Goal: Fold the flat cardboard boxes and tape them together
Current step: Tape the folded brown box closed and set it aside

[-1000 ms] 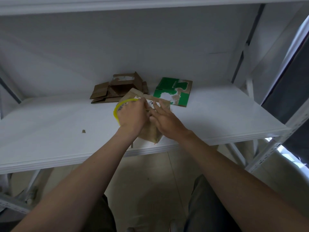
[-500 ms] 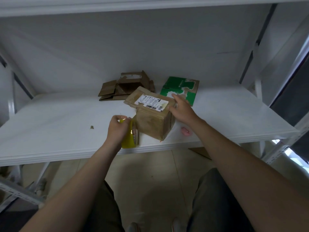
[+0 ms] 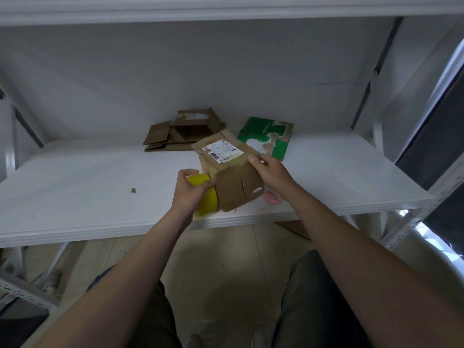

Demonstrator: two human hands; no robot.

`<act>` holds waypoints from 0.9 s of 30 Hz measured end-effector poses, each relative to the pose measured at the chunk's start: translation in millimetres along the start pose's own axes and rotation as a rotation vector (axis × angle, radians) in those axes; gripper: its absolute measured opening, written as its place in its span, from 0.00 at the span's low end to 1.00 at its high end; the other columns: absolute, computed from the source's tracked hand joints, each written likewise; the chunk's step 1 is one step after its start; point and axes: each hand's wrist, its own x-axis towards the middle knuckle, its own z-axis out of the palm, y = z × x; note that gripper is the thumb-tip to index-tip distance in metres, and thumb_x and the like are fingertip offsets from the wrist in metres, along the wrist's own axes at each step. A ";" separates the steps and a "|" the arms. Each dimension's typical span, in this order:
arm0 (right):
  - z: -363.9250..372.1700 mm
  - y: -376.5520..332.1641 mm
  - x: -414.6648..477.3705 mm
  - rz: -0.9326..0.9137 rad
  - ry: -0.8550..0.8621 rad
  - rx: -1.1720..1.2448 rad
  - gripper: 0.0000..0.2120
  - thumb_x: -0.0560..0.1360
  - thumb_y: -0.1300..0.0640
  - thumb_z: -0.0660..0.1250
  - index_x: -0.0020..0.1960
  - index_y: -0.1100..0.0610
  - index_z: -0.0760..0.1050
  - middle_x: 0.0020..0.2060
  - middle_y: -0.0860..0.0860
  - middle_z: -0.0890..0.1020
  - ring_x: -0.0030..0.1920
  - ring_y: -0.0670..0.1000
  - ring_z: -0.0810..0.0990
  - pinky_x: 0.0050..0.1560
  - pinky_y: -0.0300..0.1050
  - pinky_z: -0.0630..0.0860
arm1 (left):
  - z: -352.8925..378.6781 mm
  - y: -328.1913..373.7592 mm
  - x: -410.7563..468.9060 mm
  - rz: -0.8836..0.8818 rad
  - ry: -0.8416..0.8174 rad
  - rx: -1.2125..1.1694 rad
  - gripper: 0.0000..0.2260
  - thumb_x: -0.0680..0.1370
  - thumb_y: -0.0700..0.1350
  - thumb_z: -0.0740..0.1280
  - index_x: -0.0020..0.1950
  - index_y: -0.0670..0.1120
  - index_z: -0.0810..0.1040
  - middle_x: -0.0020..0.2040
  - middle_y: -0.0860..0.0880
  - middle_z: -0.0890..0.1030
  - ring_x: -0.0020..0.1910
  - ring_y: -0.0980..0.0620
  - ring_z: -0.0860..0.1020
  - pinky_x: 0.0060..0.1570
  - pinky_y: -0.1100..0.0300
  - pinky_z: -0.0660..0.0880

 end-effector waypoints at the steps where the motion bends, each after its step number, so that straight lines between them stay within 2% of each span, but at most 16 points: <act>1: -2.9 -3.1 -0.3 -0.046 0.003 -0.015 0.17 0.84 0.48 0.60 0.68 0.55 0.77 0.57 0.49 0.80 0.54 0.47 0.78 0.42 0.33 0.70 | -2.3 2.5 0.6 0.018 0.001 0.007 0.21 0.73 0.44 0.78 0.58 0.54 0.71 0.62 0.47 0.75 0.59 0.43 0.77 0.57 0.42 0.78; 3: -6.9 -11.7 -2.2 -0.086 0.024 -0.024 0.17 0.84 0.50 0.60 0.69 0.55 0.77 0.55 0.47 0.79 0.55 0.47 0.77 0.43 0.32 0.69 | -7.3 8.4 0.3 0.072 0.001 0.006 0.21 0.75 0.41 0.76 0.60 0.54 0.70 0.61 0.47 0.75 0.56 0.44 0.77 0.56 0.43 0.79; 5: -8.7 -18.4 -3.6 -0.085 0.046 -0.008 0.17 0.85 0.50 0.59 0.68 0.56 0.77 0.54 0.48 0.80 0.54 0.48 0.77 0.45 0.35 0.70 | -12.0 14.6 0.9 0.134 0.002 -0.016 0.19 0.77 0.42 0.74 0.61 0.54 0.69 0.54 0.51 0.76 0.51 0.50 0.77 0.52 0.47 0.78; 8: -9.4 -26.2 -7.2 -0.027 0.065 0.026 0.18 0.85 0.47 0.57 0.64 0.55 0.79 0.50 0.52 0.81 0.47 0.46 0.77 0.51 0.47 0.76 | -18.9 23.9 3.6 0.168 0.006 -0.040 0.16 0.78 0.50 0.73 0.61 0.54 0.70 0.53 0.55 0.74 0.49 0.53 0.75 0.47 0.52 0.76; 11: -9.0 -32.9 -11.5 0.052 0.060 0.067 0.22 0.84 0.40 0.52 0.58 0.53 0.77 0.46 0.50 0.79 0.47 0.50 0.79 0.51 0.50 0.75 | -23.0 31.2 3.8 0.103 0.019 -0.070 0.16 0.77 0.59 0.71 0.59 0.55 0.71 0.58 0.48 0.78 0.52 0.45 0.79 0.53 0.46 0.79; 14: -9.8 -38.4 -14.6 0.095 0.020 0.110 0.27 0.83 0.36 0.53 0.62 0.57 0.76 0.50 0.54 0.80 0.48 0.52 0.78 0.48 0.49 0.73 | -25.1 32.7 4.2 -0.012 -0.022 -0.187 0.19 0.78 0.54 0.72 0.61 0.51 0.68 0.51 0.43 0.83 0.43 0.44 0.82 0.52 0.46 0.80; 16: -11.3 -38.2 -16.7 0.126 -0.016 0.115 0.25 0.81 0.37 0.58 0.62 0.56 0.77 0.55 0.57 0.80 0.51 0.52 0.79 0.46 0.49 0.71 | -28.1 31.5 6.2 -0.081 -0.040 -0.219 0.22 0.76 0.55 0.74 0.61 0.51 0.67 0.53 0.42 0.82 0.46 0.43 0.83 0.56 0.43 0.81; 18: -13.0 -36.2 -20.5 0.121 -0.041 0.112 0.17 0.79 0.43 0.63 0.59 0.55 0.77 0.56 0.55 0.81 0.53 0.52 0.80 0.46 0.49 0.71 | -31.2 31.8 6.2 -0.113 -0.038 -0.195 0.25 0.74 0.58 0.76 0.62 0.52 0.67 0.58 0.43 0.80 0.54 0.42 0.82 0.58 0.40 0.79; 20: -13.0 -33.1 -21.3 0.092 -0.067 0.137 0.13 0.77 0.50 0.67 0.60 0.53 0.76 0.57 0.52 0.80 0.56 0.53 0.80 0.45 0.48 0.70 | -32.9 32.1 5.6 -0.115 -0.028 -0.169 0.27 0.72 0.56 0.77 0.64 0.53 0.67 0.59 0.45 0.78 0.57 0.42 0.80 0.59 0.41 0.78; 21: -12.7 -32.1 -21.7 0.075 -0.084 0.144 0.16 0.76 0.53 0.68 0.63 0.51 0.74 0.58 0.50 0.79 0.57 0.53 0.80 0.44 0.47 0.71 | -33.1 32.3 5.7 -0.117 -0.026 -0.162 0.27 0.72 0.53 0.79 0.64 0.53 0.67 0.59 0.45 0.77 0.57 0.42 0.79 0.59 0.41 0.77; 24: -11.6 -31.6 -23.0 0.016 -0.136 0.109 0.36 0.73 0.64 0.71 0.76 0.47 0.64 0.60 0.47 0.76 0.59 0.52 0.78 0.45 0.43 0.73 | -33.2 32.2 5.7 -0.079 -0.041 -0.142 0.29 0.71 0.41 0.79 0.64 0.55 0.68 0.57 0.46 0.76 0.57 0.42 0.78 0.59 0.42 0.78; 27: -11.7 -33.0 -26.2 -0.017 -0.217 0.156 0.45 0.70 0.73 0.68 0.80 0.44 0.61 0.55 0.46 0.73 0.56 0.53 0.77 0.49 0.48 0.78 | -35.0 28.7 7.5 -0.031 -0.051 -0.129 0.28 0.71 0.40 0.79 0.64 0.56 0.69 0.62 0.45 0.75 0.59 0.41 0.77 0.57 0.43 0.77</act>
